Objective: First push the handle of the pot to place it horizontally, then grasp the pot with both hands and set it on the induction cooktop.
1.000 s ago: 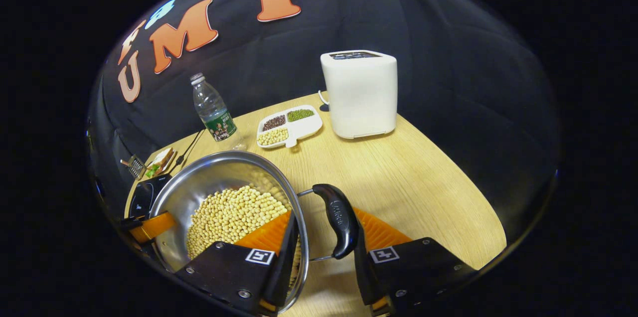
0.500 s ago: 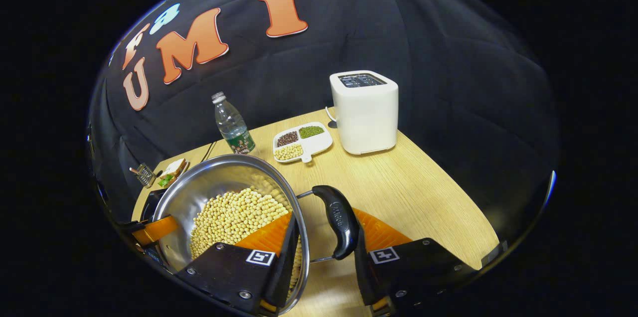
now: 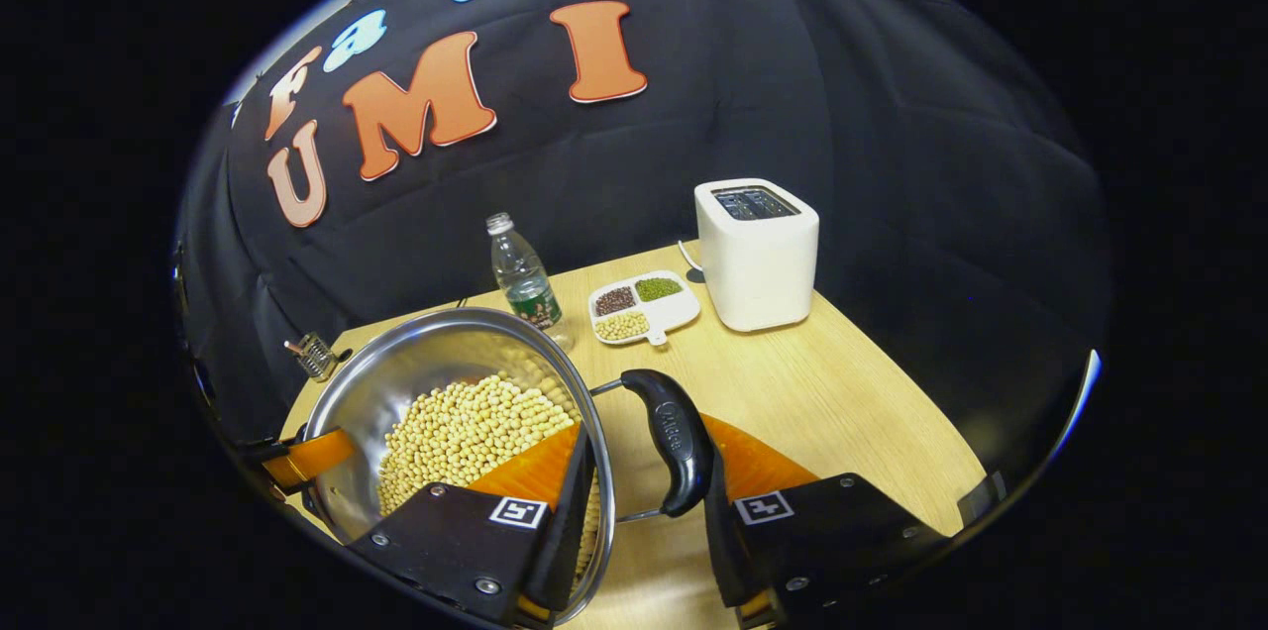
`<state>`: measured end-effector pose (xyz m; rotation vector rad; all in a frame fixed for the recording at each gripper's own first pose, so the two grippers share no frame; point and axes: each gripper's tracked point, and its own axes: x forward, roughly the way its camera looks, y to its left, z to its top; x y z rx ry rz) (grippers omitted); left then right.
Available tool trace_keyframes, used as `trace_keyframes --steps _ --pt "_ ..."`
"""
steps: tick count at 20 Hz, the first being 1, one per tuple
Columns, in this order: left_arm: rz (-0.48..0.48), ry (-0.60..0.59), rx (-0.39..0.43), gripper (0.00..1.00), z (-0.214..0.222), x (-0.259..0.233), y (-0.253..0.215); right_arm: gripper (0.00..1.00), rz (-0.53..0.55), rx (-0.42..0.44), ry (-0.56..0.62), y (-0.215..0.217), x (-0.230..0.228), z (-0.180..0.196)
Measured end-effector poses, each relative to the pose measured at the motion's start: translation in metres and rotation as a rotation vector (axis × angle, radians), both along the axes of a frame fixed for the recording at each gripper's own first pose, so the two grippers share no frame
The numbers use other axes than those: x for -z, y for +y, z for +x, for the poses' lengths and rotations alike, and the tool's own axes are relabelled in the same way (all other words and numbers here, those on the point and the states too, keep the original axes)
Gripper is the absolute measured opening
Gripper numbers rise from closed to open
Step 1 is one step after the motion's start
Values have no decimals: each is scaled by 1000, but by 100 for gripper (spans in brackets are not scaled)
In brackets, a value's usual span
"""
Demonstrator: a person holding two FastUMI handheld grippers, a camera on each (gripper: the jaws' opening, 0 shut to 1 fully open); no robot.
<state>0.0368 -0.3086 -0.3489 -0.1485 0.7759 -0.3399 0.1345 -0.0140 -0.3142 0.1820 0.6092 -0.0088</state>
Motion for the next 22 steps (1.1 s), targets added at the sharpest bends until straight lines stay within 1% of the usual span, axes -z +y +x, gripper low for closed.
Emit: trace_keyframes --steps 2,3,4,8,9,10,11,13,15,17,19,20,22 --pt "3 -12 -5 66 2 -8 13 54 3 -5 -5 13 -6 -2" --pt "4 -13 -7 64 4 -11 20 54 4 -7 -9 19 -10 -3" --pt "4 -14 -10 67 5 -12 26 54 2 -10 -12 26 -13 -5" --pt "16 -32 -24 66 10 -22 59 54 1 -29 -21 54 -24 -9" --pt "15 -34 -32 64 12 -23 67 55 3 -35 -22 62 -26 -9" --pt "15 -33 -39 67 12 -23 75 54 3 -42 -24 70 -27 -10" --pt "14 -29 -45 63 12 -24 84 55 1 -48 -25 79 -29 -10" --pt "9 -14 -61 70 12 -22 101 54 1 -63 -24 95 -30 -12" --pt "1 -4 -80 63 14 -21 120 54 1 -79 -21 112 -30 -13" --pt "5 -4 -95 64 16 -20 136 55 -1 -95 -23 129 -31 -12" --pt "9 0 -110 69 18 -18 154 54 6 -109 -19 146 -30 -11" --pt "12 2 -119 63 18 -16 165 54 7 -117 -16 156 -29 -11" --pt "15 13 -135 65 20 -12 182 55 3 -135 -9 172 -23 -11"
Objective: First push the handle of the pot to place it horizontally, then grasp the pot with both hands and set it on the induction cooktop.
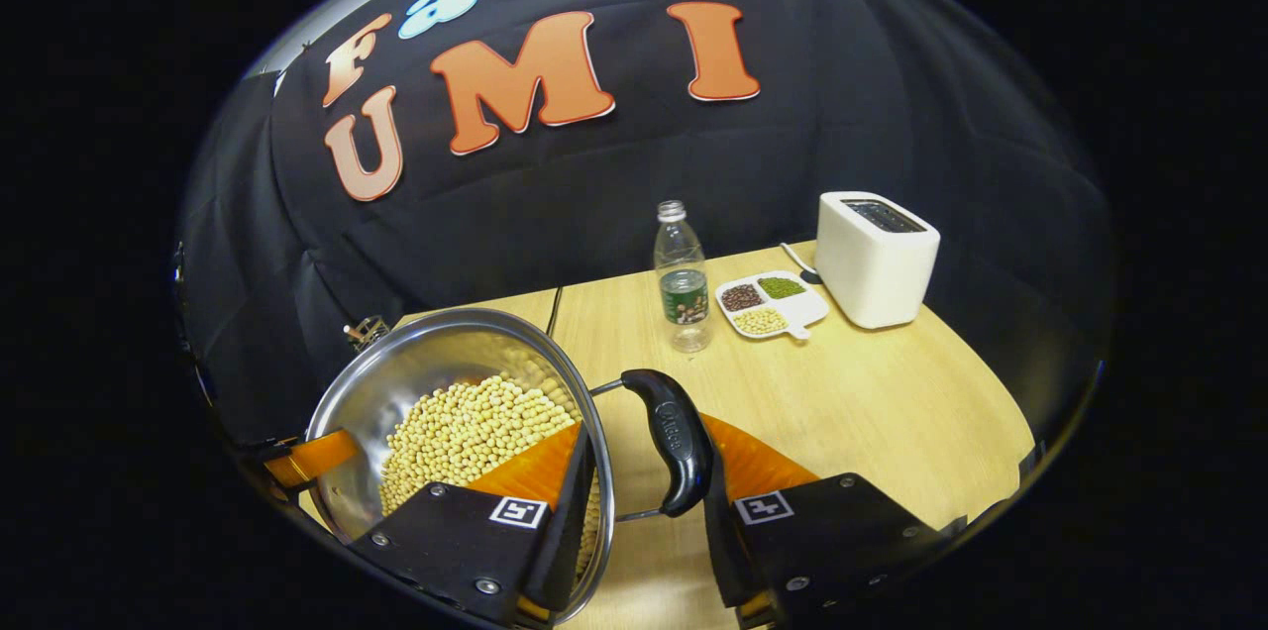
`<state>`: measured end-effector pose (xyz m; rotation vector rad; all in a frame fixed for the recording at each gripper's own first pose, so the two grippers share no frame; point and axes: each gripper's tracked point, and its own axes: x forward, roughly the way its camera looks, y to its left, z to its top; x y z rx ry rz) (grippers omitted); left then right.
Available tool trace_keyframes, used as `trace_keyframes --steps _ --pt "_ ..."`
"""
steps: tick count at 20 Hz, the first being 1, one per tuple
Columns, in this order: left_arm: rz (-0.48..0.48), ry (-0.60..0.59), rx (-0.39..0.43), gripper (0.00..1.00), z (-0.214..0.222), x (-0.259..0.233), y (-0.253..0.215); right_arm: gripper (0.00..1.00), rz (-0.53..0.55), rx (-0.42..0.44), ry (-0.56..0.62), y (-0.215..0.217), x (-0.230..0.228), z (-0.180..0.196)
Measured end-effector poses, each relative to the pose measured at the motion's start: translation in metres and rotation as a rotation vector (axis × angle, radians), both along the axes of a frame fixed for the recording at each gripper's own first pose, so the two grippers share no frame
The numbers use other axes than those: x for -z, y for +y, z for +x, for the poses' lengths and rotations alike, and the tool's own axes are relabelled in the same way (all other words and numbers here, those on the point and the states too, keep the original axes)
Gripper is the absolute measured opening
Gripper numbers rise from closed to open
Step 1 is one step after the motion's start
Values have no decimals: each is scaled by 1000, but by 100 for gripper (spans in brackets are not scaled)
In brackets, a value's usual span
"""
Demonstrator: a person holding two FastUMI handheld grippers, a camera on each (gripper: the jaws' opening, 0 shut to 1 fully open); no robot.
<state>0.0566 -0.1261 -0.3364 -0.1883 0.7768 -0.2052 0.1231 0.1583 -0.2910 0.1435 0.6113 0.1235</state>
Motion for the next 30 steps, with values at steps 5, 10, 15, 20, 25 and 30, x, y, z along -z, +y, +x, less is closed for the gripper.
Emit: trace_keyframes --steps 5,10,15,20,25,30 --pt "11 27 -39 67 7 21 39 54 -8 -47 20 43 12 5" --pt "26 70 -59 66 13 50 65 55 -18 -82 65 74 36 11" --pt "42 110 -55 65 23 75 75 55 -24 -92 105 88 57 17" --pt "58 122 -34 67 26 74 74 55 -30 -89 122 93 70 21" --pt "72 127 -21 67 29 72 75 55 -28 -82 133 94 79 27" --pt "104 114 -17 67 29 69 75 61 -35 -85 139 92 81 26"
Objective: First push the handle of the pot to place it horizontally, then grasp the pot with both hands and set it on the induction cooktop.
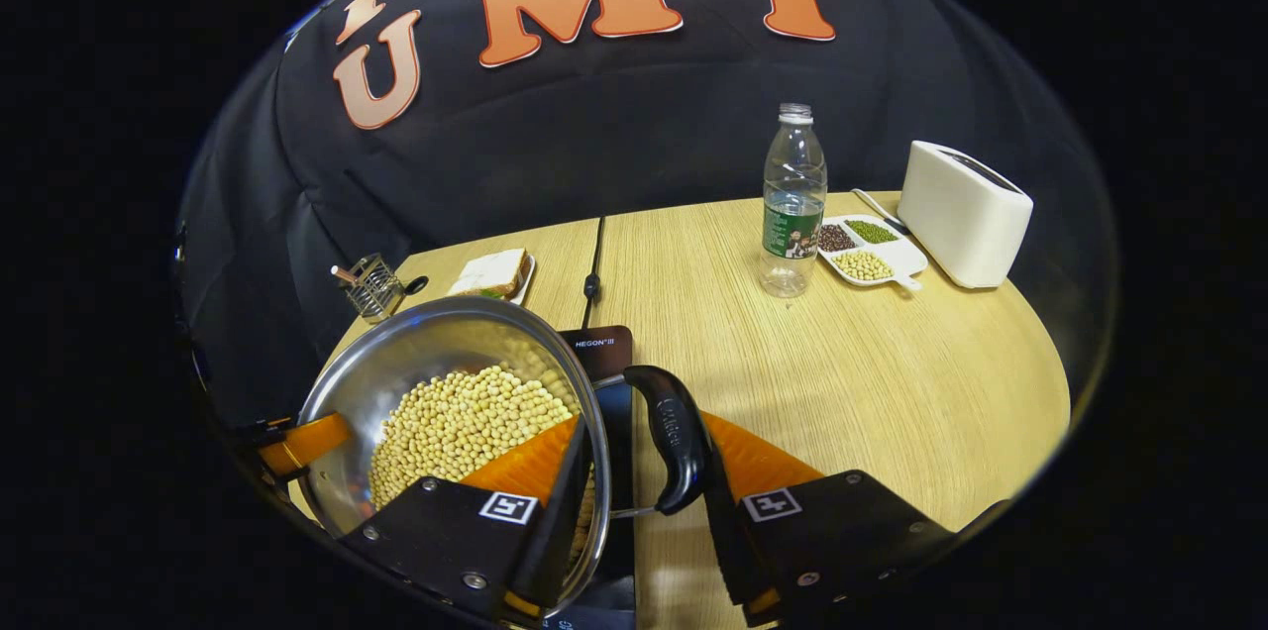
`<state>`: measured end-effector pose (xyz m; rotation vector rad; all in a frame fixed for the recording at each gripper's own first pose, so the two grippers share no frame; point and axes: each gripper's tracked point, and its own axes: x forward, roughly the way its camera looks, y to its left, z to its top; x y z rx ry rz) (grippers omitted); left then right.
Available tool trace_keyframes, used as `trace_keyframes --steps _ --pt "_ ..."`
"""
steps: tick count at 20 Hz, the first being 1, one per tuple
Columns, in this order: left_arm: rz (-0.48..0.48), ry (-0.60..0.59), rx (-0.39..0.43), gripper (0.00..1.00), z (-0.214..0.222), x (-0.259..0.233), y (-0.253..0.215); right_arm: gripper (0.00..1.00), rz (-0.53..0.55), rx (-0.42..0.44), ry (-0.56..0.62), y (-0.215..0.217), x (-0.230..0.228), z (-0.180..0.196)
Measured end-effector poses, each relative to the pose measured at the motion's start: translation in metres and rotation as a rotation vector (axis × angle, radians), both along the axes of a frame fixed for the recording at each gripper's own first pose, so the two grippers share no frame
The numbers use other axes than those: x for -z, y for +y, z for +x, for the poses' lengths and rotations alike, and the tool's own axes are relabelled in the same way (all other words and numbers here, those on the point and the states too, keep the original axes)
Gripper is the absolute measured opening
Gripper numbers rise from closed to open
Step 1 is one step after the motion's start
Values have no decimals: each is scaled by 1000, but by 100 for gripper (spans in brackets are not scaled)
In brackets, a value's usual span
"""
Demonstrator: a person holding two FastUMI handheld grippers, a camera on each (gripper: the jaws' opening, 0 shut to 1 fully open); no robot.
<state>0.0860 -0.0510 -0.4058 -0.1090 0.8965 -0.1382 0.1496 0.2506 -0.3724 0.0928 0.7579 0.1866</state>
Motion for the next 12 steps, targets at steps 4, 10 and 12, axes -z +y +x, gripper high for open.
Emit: trace_keyframes --steps 4,10,12 --pt "70 -136 4 77 16 -42 3 74 18 -7 -121 -7 -44 4" --pt "71 -266 17 100 14 -111 -18 94 42 9 -218 -37 -95 -8" --pt "55 -310 10 100 14 -134 -26 94 45 11 -255 -50 -114 -16"
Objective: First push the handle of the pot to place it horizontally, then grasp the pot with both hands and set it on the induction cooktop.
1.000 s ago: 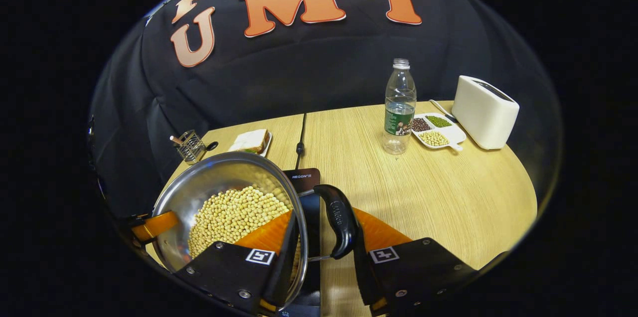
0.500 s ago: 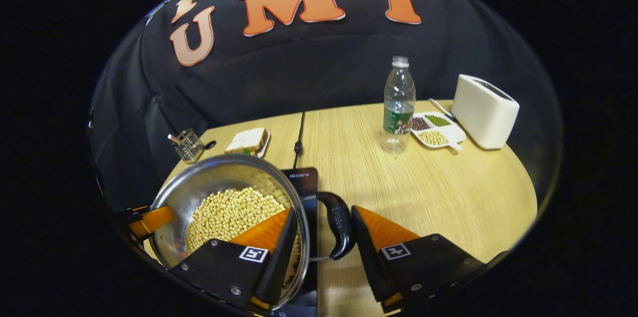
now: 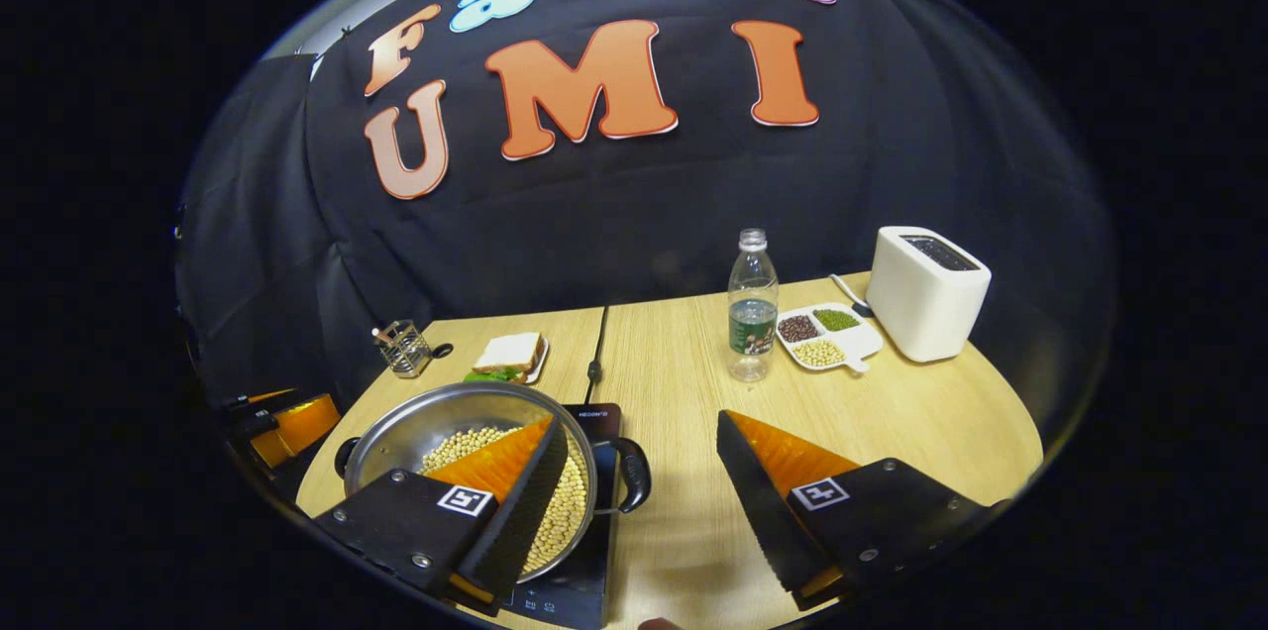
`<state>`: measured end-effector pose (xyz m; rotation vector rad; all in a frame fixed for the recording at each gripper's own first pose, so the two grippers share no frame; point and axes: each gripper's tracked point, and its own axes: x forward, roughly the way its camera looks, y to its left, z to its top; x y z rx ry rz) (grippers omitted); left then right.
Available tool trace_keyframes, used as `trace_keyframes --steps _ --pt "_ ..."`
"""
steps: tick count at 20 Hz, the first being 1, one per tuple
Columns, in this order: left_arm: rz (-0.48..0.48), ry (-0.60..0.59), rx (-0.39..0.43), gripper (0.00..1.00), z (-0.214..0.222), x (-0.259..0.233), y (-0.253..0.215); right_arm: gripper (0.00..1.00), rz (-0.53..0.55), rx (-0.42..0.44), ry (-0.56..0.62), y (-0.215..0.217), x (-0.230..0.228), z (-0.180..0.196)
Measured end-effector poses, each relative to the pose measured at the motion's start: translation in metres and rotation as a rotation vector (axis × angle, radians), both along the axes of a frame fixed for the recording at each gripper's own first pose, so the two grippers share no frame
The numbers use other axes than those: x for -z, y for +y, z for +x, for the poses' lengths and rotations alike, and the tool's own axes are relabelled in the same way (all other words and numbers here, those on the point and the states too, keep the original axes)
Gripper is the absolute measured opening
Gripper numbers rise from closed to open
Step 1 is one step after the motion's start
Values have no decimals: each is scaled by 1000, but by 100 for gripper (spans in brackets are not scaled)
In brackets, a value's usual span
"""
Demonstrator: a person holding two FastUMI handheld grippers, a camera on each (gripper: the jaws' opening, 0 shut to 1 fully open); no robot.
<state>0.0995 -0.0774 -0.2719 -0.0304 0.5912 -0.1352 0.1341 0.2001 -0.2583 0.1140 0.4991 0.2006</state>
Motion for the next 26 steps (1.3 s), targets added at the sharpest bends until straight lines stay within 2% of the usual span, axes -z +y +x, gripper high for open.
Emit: trace_keyframes --steps 7,8,9,12,14,20,23,26 --pt "-16 -234 -11 100 -15 -108 -19 94 -5 64 -188 -69 -88 -24" --pt "-29 -250 -9 96 -20 -121 -25 94 -17 72 -222 -80 -102 -27" --pt "-48 -264 -14 98 -24 -133 -27 94 -30 76 -257 -89 -115 -33" --pt "-100 -326 -42 100 -34 -174 -30 94 -44 72 -338 -111 -151 -52" --pt "-83 -399 -82 99 -43 -204 -16 94 -50 62 -383 -125 -169 -64" --pt "-184 -476 -55 99 -75 -272 -40 94 -101 76 -493 -174 -207 -101" --pt "-180 -508 -77 98 -84 -284 -40 94 -100 83 -515 -193 -215 -117" --pt "-165 -526 -65 97 -89 -289 -53 94 -95 100 -526 -209 -216 -124"
